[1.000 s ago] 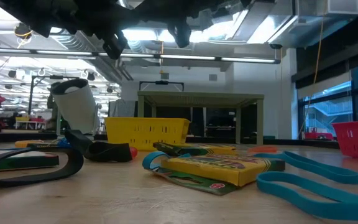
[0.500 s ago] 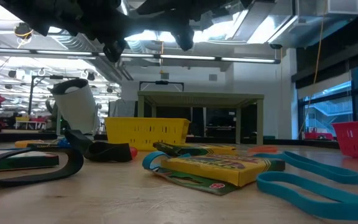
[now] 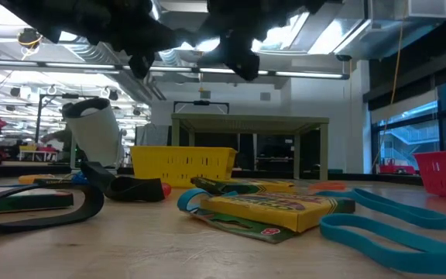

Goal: Pick & Place Office Desk Supplies
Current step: Put the black rubber band into the yellow bin

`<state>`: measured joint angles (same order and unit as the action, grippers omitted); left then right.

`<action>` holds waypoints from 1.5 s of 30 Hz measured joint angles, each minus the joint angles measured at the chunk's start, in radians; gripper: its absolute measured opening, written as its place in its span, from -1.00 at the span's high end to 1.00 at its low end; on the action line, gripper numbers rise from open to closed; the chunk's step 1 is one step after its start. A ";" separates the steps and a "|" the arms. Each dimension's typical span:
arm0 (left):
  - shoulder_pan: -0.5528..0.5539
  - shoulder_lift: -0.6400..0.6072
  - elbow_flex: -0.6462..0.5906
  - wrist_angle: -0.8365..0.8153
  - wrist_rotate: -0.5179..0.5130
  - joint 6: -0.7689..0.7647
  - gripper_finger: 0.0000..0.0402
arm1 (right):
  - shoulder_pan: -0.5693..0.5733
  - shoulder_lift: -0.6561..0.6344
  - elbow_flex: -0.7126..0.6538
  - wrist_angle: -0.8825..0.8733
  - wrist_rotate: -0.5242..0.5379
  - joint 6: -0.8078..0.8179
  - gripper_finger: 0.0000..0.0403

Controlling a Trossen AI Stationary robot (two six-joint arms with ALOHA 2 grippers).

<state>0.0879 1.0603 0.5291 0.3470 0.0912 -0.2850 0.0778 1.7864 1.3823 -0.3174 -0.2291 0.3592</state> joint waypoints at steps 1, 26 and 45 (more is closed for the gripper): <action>0.005 0.000 0.000 -0.020 -0.002 -0.004 0.98 | 0.000 0.000 0.000 0.001 0.001 0.000 0.14; 0.038 0.331 0.160 -0.436 -0.102 -0.004 0.98 | 0.052 -0.162 0.001 -0.181 0.151 0.057 0.36; 0.039 0.384 0.337 -0.672 -0.121 0.166 0.28 | 0.097 -0.263 0.002 -0.332 0.306 0.048 0.40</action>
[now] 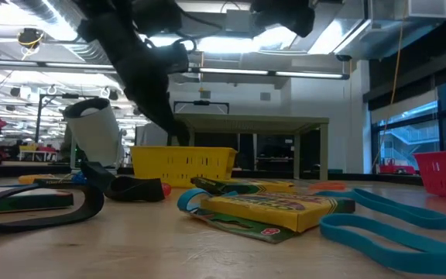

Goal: Pick & Place Office Desk Supplies
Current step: Put the black rubber band into the yellow bin, then put the yellow spring keychain into the red bin

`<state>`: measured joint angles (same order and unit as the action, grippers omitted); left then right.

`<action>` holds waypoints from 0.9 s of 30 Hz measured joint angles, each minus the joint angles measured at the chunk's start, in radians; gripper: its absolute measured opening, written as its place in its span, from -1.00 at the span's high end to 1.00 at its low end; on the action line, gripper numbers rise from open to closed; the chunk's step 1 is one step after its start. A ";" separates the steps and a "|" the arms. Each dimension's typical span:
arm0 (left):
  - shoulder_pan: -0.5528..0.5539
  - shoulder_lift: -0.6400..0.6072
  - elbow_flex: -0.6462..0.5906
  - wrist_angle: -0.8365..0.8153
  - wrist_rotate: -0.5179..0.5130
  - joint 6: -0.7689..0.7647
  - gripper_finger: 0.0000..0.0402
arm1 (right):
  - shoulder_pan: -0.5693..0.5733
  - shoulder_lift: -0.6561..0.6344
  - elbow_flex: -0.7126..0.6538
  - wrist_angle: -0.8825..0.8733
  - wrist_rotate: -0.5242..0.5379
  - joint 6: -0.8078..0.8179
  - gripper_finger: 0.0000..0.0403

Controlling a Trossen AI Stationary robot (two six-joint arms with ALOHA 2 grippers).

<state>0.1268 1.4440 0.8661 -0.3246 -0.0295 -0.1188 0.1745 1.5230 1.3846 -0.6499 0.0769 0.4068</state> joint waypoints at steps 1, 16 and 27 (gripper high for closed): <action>0.000 0.000 0.000 -0.017 0.002 0.000 0.23 | 0.000 0.000 0.000 -0.002 0.004 -0.002 0.40; 0.000 -0.032 0.009 -0.192 -0.017 -0.054 -0.09 | 0.000 -0.002 0.000 -0.010 0.005 -0.004 0.40; -0.046 -0.164 0.028 -0.766 -0.003 -0.179 -0.08 | 0.000 -0.002 0.000 -0.039 0.002 -0.037 0.40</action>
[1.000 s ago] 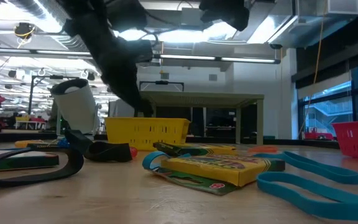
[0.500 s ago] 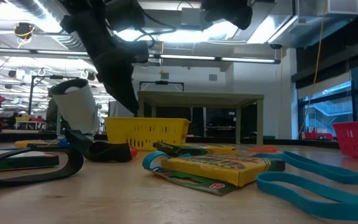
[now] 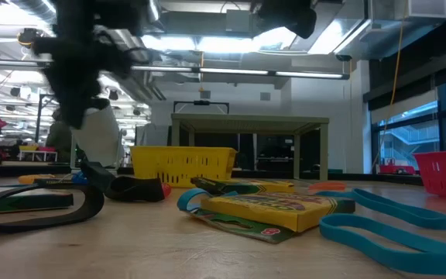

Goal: Pick & Place Office Desk Supplies
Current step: Put the yellow spring keychain into the red bin

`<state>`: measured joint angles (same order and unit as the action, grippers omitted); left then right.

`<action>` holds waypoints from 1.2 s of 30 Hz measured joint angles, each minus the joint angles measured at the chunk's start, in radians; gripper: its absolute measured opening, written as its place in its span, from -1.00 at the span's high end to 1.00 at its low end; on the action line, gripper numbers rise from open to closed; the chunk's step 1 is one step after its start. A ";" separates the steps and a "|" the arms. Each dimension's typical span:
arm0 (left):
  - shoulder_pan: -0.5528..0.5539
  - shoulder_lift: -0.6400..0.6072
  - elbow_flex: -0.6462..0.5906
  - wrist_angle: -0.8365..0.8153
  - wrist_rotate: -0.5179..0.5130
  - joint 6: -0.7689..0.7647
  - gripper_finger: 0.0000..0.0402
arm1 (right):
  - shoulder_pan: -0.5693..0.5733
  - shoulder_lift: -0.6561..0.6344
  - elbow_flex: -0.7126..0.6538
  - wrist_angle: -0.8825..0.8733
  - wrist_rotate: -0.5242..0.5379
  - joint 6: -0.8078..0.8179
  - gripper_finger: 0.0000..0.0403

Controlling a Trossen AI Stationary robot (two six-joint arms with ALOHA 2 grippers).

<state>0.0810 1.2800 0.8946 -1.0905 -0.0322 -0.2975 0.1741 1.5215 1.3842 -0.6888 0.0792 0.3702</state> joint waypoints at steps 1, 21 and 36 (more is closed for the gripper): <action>-0.012 -0.013 -0.024 0.000 0.002 -0.031 -0.08 | 0.000 0.000 0.000 0.000 0.000 0.000 0.40; -0.203 -0.105 -0.345 0.300 -0.140 -0.485 0.01 | 0.016 0.000 0.000 -0.001 0.003 -0.018 0.40; -0.214 0.087 -0.363 0.376 -0.139 -0.470 0.20 | 0.016 0.001 0.000 -0.005 0.000 -0.018 0.40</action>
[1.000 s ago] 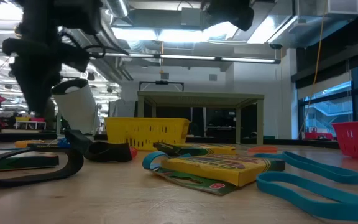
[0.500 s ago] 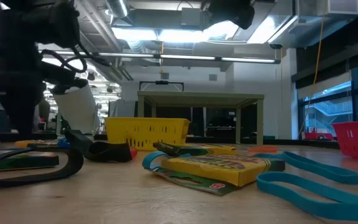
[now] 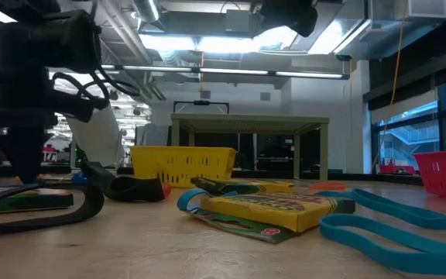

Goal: Pick & Place Office Desk Supplies
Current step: Put the yellow spring keychain into the red bin

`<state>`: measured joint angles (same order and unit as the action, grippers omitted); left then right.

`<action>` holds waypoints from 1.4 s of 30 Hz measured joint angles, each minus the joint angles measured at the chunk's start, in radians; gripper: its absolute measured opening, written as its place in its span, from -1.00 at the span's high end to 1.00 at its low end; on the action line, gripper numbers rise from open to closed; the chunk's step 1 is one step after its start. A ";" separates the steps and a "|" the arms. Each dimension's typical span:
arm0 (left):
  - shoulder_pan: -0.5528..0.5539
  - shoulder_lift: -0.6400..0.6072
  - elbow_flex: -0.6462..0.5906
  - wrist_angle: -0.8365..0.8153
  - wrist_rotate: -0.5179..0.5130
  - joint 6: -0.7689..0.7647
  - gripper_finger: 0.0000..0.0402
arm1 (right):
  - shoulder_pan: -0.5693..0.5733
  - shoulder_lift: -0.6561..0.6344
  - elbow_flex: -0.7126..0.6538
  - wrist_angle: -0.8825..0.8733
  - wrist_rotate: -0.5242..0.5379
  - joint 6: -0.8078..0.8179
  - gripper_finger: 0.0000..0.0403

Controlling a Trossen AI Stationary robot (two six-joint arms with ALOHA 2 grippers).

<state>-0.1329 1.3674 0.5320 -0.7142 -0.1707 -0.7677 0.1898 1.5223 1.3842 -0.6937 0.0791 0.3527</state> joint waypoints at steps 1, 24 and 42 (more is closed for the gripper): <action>0.000 0.015 0.000 -0.005 0.004 0.000 0.24 | 0.000 0.000 0.000 0.000 0.000 0.000 0.40; 0.020 -0.123 0.072 -0.131 0.148 -0.016 0.99 | 0.000 -0.004 0.000 -0.031 0.000 -0.002 0.40; 0.040 -0.510 0.097 0.173 0.124 -0.163 0.99 | -0.001 -0.138 -0.001 0.189 -0.061 -0.131 0.40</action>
<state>-0.0933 0.8578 0.6285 -0.5412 -0.0464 -0.9308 0.1890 1.3848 1.3834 -0.5042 0.0177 0.2218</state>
